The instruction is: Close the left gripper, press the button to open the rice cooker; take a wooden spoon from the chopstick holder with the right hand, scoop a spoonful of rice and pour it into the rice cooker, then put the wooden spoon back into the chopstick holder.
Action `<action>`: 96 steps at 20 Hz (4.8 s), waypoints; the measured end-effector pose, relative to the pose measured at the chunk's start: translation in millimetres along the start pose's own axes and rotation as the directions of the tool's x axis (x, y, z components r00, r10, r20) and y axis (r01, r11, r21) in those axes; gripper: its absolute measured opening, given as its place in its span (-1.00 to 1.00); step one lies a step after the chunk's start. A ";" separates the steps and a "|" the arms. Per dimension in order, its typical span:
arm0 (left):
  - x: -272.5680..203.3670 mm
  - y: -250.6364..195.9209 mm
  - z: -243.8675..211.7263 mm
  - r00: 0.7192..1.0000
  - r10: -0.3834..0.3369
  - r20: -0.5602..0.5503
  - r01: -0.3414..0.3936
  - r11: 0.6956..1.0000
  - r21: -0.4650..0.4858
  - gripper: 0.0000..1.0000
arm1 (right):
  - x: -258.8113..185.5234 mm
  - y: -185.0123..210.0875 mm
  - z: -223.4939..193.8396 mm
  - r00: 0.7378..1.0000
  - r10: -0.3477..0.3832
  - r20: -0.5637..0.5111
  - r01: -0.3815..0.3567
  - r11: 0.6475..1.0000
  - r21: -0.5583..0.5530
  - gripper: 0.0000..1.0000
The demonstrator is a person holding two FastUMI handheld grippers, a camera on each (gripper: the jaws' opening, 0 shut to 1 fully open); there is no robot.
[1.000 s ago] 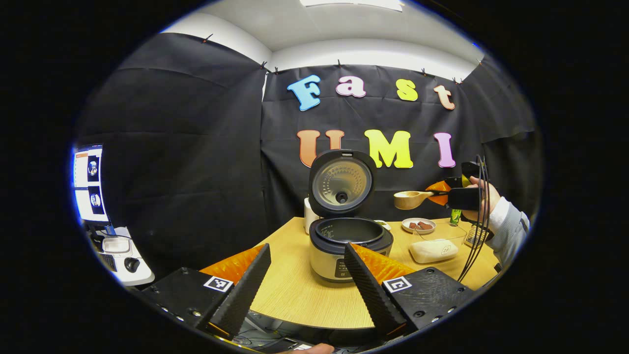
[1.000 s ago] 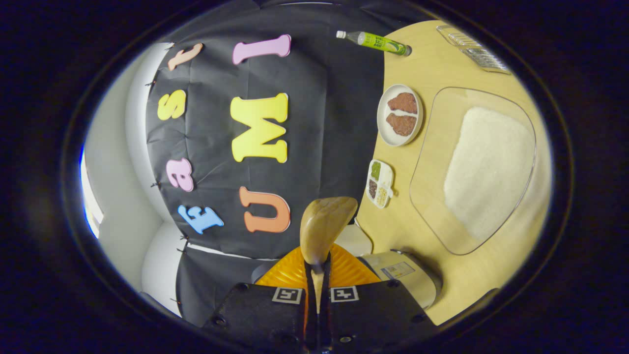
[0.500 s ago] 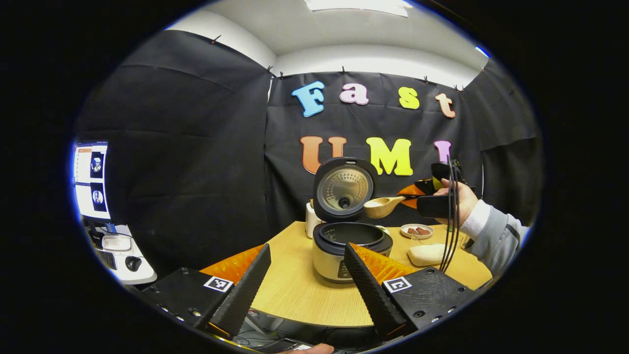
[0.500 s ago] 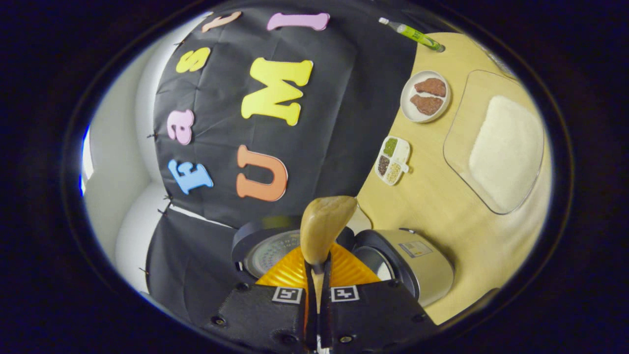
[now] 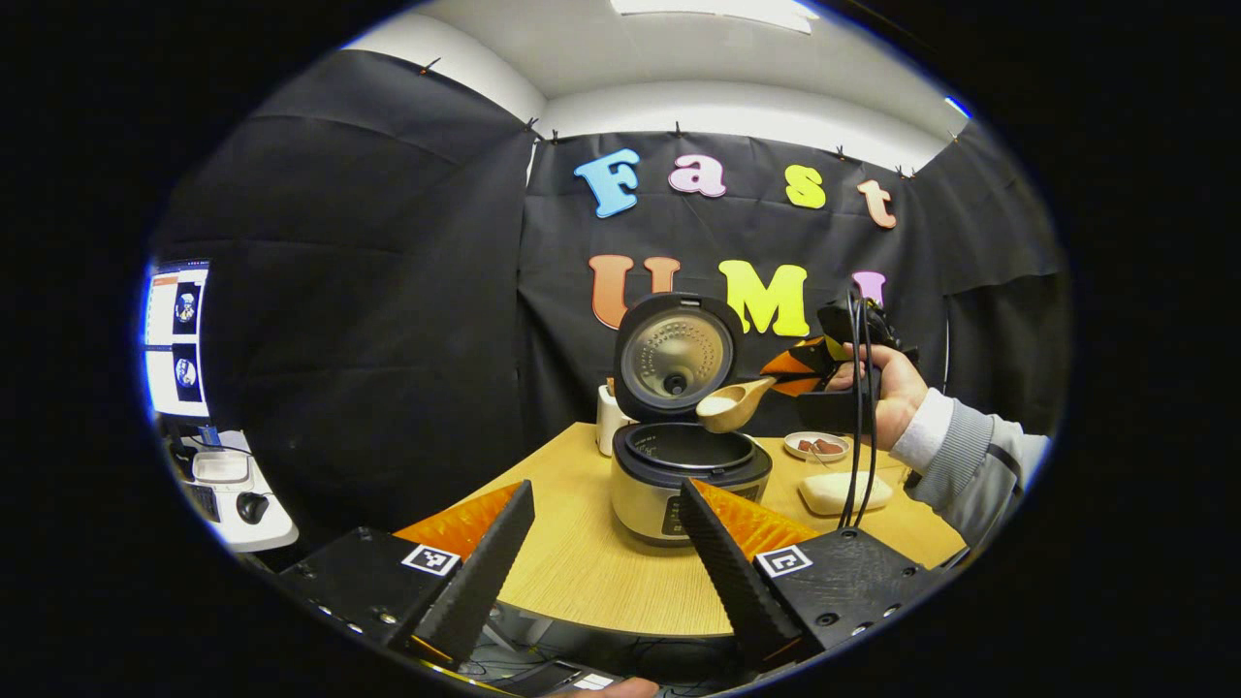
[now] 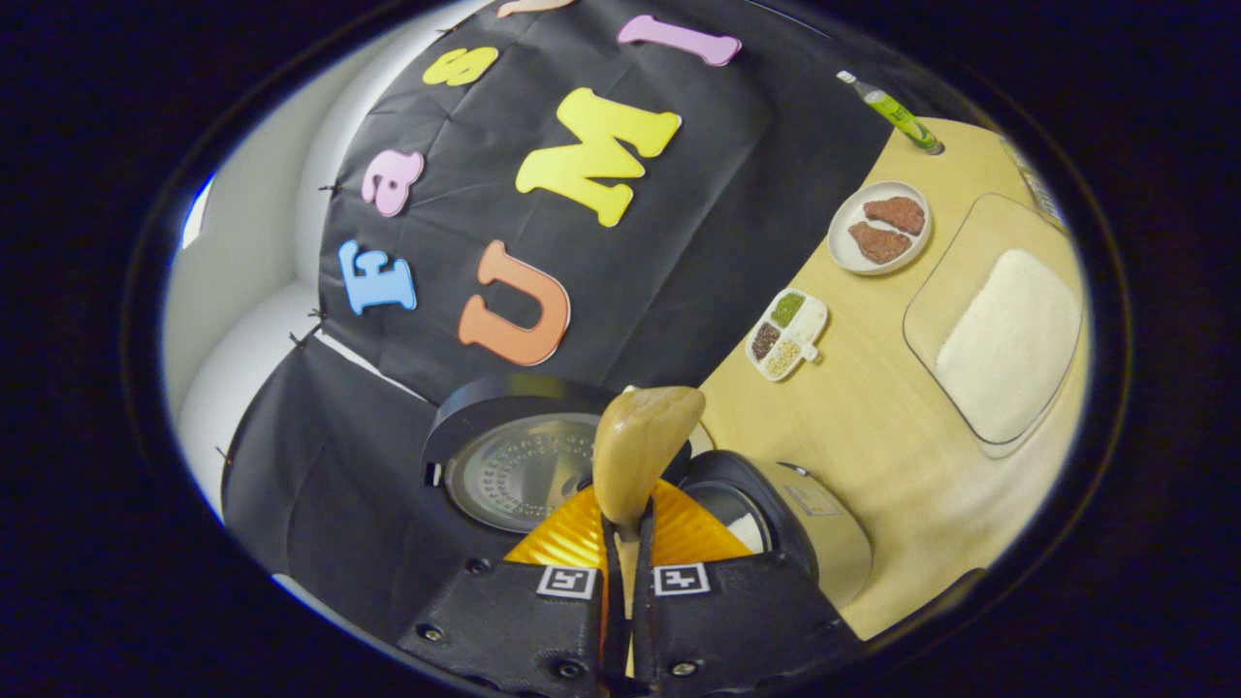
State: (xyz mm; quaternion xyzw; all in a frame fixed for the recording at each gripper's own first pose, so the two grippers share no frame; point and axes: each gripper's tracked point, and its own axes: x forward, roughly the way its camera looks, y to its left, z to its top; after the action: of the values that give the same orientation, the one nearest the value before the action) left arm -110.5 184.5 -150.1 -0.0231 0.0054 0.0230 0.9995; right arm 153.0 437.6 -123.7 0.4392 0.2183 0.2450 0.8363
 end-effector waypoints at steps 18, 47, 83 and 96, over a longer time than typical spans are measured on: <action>-1.8 -20.4 2.1 0.999 -0.042 0.000 0.042 0.999 0.008 0.92 | 2.1 32.1 -10.7 0.996 -0.062 0.070 0.090 0.834 -0.545 -0.84; -11.6 -35.8 -2.3 0.997 -0.061 -0.037 0.061 0.998 -0.004 0.92 | -15.0 73.1 -22.7 0.972 0.158 0.172 0.148 0.152 -0.977 -0.81; -13.3 -114.7 27.4 0.989 -0.145 -0.018 0.146 0.987 0.066 0.92 | -164.8 -69.8 281.4 0.845 -0.098 0.525 0.514 0.420 -0.748 -0.78; -16.6 -140.7 18.8 0.983 -0.182 -0.034 0.184 0.980 0.081 0.90 | -204.4 -209.1 348.0 0.787 -0.248 0.564 0.612 0.421 -0.669 -0.77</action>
State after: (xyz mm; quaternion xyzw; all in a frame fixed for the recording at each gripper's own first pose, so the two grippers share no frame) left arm -120.3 44.3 -124.6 0.0182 0.0176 -0.0694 0.9973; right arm 240.2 -7.1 -88.5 -0.0422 0.0169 -0.0008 0.9990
